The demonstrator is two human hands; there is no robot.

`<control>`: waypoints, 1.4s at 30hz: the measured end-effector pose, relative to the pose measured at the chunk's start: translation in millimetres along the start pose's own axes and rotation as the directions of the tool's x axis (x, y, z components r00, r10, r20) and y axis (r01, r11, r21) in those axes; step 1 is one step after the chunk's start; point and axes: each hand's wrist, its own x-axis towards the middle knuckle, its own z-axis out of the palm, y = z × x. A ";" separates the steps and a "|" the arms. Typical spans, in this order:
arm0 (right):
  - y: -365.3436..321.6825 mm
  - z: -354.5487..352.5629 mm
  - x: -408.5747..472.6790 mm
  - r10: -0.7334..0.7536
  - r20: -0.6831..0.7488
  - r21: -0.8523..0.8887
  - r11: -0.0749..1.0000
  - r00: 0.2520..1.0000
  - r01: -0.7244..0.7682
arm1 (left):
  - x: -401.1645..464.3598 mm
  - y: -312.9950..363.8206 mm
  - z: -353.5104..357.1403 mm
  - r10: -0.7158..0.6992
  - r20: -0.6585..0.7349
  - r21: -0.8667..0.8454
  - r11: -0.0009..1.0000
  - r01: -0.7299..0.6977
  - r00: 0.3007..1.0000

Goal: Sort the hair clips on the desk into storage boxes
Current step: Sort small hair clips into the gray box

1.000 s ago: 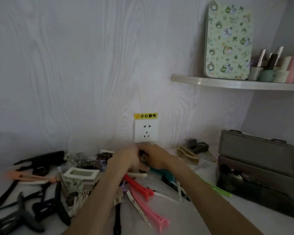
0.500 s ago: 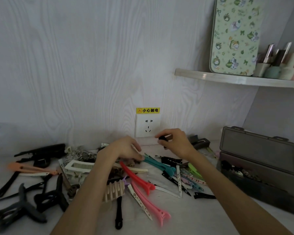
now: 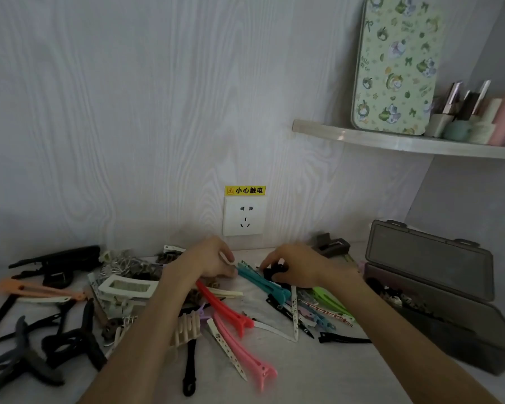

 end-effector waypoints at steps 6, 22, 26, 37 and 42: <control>3.8 -9.9 9.3 0.051 0.081 0.260 0.963 0.995 -0.070 | -8.1 2.1 4.7 -0.015 -0.068 -0.064 0.998 0.011 0.998; 65.2 -70.1 -153.0 0.583 -0.031 0.654 0.626 0.812 -0.425 | -52.2 139.1 11.0 0.050 0.077 -0.362 0.932 -0.019 0.996; 81.0 -73.3 -192.4 0.638 0.020 0.614 0.600 0.770 -0.513 | -58.0 186.6 54.5 0.068 0.159 -0.415 0.910 0.004 0.985; 109.8 -90.1 -203.4 0.575 0.109 0.589 0.620 0.811 -0.519 | -52.8 189.9 66.8 0.092 0.177 -0.402 0.915 -0.013 0.980; 73.8 -88.2 -149.4 0.356 0.130 0.595 0.718 0.925 -0.361 | -59.8 126.5 35.0 -0.083 0.040 -0.291 0.952 0.091 0.996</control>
